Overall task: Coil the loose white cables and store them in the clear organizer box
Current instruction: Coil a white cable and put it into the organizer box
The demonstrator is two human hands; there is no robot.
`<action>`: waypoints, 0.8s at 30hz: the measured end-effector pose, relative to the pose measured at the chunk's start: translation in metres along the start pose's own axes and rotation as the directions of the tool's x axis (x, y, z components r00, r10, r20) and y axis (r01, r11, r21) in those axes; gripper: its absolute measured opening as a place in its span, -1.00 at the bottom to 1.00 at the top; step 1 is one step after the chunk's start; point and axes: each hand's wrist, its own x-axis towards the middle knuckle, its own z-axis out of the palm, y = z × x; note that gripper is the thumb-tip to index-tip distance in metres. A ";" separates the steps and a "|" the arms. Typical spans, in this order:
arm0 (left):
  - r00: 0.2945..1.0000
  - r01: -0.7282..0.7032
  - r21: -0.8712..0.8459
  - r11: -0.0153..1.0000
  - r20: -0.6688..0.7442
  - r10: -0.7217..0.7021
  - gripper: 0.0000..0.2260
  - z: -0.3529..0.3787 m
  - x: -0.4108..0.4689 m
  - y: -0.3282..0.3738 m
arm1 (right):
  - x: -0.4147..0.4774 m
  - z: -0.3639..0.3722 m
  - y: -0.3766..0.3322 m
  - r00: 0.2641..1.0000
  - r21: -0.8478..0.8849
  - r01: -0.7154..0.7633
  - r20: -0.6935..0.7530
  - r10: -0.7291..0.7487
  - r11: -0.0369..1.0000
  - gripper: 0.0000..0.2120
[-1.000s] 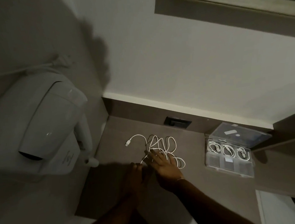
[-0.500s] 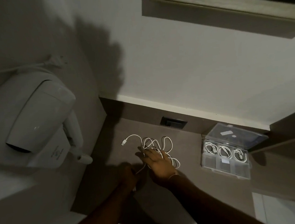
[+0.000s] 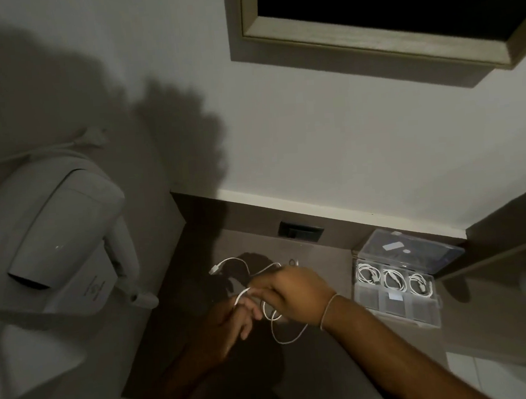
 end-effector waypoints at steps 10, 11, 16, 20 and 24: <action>0.630 0.161 -0.033 0.986 0.773 -0.076 -0.02 -0.002 -0.029 0.136 | -0.019 -0.116 -0.042 0.963 0.179 0.248 0.059 -0.262 0.952 -0.84; 0.658 0.143 -0.186 0.972 0.752 0.047 -0.26 0.001 -0.039 0.138 | -0.010 -0.113 -0.053 0.968 0.333 0.222 0.040 -0.248 0.917 -0.85; 0.768 0.063 -0.826 0.560 0.398 0.501 -0.50 0.008 -0.031 0.168 | -0.007 -0.053 -0.062 0.942 0.315 -0.284 -0.083 0.324 0.906 -0.61; 0.889 -0.398 -0.524 0.753 -0.017 0.458 -0.61 0.000 -0.009 0.172 | -0.052 -0.051 -0.055 0.996 0.550 0.032 0.053 -0.073 0.835 -0.82; 0.940 -0.308 -0.360 0.880 0.024 0.339 -0.64 0.008 -0.010 0.171 | -0.064 -0.078 -0.054 0.989 0.247 0.145 -0.038 -0.140 0.958 -0.85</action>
